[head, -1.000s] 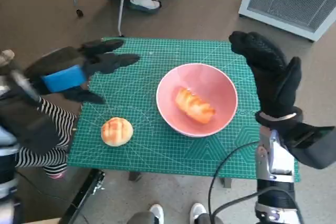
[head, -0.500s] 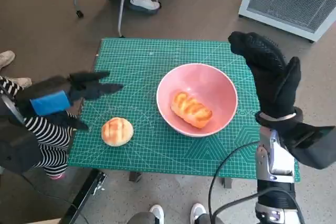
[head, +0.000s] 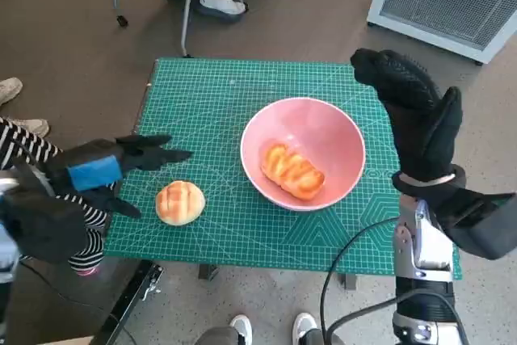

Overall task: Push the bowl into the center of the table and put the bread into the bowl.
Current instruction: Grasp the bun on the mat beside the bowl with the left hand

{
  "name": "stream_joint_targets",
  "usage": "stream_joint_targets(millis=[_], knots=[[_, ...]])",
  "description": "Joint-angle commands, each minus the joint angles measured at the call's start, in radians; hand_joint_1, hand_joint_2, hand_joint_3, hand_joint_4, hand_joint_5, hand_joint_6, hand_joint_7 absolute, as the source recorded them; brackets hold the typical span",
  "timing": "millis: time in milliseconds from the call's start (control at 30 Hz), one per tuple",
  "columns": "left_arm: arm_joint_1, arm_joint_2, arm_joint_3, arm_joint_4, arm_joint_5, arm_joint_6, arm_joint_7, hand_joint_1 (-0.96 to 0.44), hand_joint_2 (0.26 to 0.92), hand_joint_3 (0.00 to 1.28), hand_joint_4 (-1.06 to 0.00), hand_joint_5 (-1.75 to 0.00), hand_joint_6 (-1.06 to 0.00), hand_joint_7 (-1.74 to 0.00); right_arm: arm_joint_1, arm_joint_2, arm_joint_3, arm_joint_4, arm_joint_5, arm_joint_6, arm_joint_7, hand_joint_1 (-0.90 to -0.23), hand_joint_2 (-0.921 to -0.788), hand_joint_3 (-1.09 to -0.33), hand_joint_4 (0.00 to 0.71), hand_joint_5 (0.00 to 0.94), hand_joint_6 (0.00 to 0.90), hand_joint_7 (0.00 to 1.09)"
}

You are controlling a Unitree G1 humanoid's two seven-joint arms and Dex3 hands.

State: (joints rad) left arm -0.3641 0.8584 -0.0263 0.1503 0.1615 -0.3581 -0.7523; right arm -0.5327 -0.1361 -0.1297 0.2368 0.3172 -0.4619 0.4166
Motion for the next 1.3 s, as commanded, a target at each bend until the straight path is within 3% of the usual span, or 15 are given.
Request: stream_joint_targets(millis=[33,333,700,867,1033,1067,1100,1133,1167,1200,1300], knots=[[-0.007,-0.024,-0.036,0.023,0.057,0.027,0.035,0.09,0.734,0.0,-0.14,0.0,-0.3,-0.02,0.024,-0.005,-0.002,0.0,0.008,0.02,0.01,-0.747,-0.921,-0.697,0.167,0.0,0.005,0.59],[-0.05,-0.055,-0.106,0.081,0.13,0.067,0.042,0.11,0.744,0.01,-0.13,0.0,-0.3,-0.01,0.029,-0.008,0.0,-0.016,0.006,0.031,0.009,-0.747,-0.921,-0.699,0.166,0.0,0.004,0.59],[-0.11,-0.081,-0.178,0.23,0.22,0.011,0.095,0.1,0.758,0.01,-0.22,-0.03,-0.34,-0.02,0.029,-0.012,-0.002,-0.012,0.006,0.033,0.013,-0.741,-0.921,-0.699,0.166,0.0,0.002,0.59],[-0.126,-0.094,-0.211,0.28,0.257,-0.001,0.117,0.09,0.766,0.01,-0.32,-0.03,-0.44,-0.05,0.03,-0.012,-0.001,-0.016,0.005,0.034,0.013,-0.739,-0.921,-0.699,0.165,0.0,0.002,0.59],[-0.139,-0.098,-0.235,0.314,0.278,0.007,0.118,0.08,0.797,0.02,-0.53,-0.06,-0.63,-0.14,0.032,-0.013,-0.001,-0.019,0.004,0.035,0.013,-0.737,-0.921,-0.699,0.165,0.0,0.001,0.59],[-0.139,-0.097,-0.237,0.314,0.283,0.013,0.118,0.09,0.807,0.02,-0.59,-0.06,-0.64,-0.21,0.032,-0.014,-0.001,-0.019,0.005,0.036,0.014,-0.737,-0.921,-0.699,0.165,0.0,0.001,0.59],[-0.14,-0.097,-0.239,0.314,0.287,0.016,0.119,0.0,0.83,0.03,-0.65,-0.08,-0.65,-0.42,0.032,-0.015,-0.002,-0.019,0.006,0.036,0.015,-0.736,-0.921,-0.699,0.165,0.0,0.001,0.59],[-0.14,-0.094,-0.241,0.313,0.291,0.019,0.121,-0.13,0.863,0.07,-0.73,-0.11,-0.63,-0.74,0.033,-0.016,-0.003,-0.019,0.007,0.036,0.015,-0.735,-0.921,-0.699,0.165,0.0,0.001,0.59],[-0.14,-0.093,-0.242,0.312,0.294,0.021,0.123,-0.08,0.884,0.08,-0.7,-0.46,-0.61,-0.95,0.033,-0.016,-0.003,-0.019,0.007,0.037,0.015,-0.734,-0.921,-0.699,0.165,0.0,0.001,0.59],[-0.14,-0.089,-0.242,0.307,0.297,0.021,0.126,-0.05,0.897,0.09,-0.68,-0.69,-0.59,-1.09,0.033,-0.016,-0.003,-0.019,0.007,0.038,0.015,-0.733,-0.921,-0.699,0.165,0.0,0.001,0.59],[-0.135,-0.08,-0.237,0.293,0.295,0.016,0.136,-0.02,0.91,0.08,-0.72,-0.96,-0.59,-1.18,0.033,-0.017,-0.004,-0.019,0.007,0.039,0.015,-0.73,-0.921,-0.699,0.165,0.0,0.001,0.59]])
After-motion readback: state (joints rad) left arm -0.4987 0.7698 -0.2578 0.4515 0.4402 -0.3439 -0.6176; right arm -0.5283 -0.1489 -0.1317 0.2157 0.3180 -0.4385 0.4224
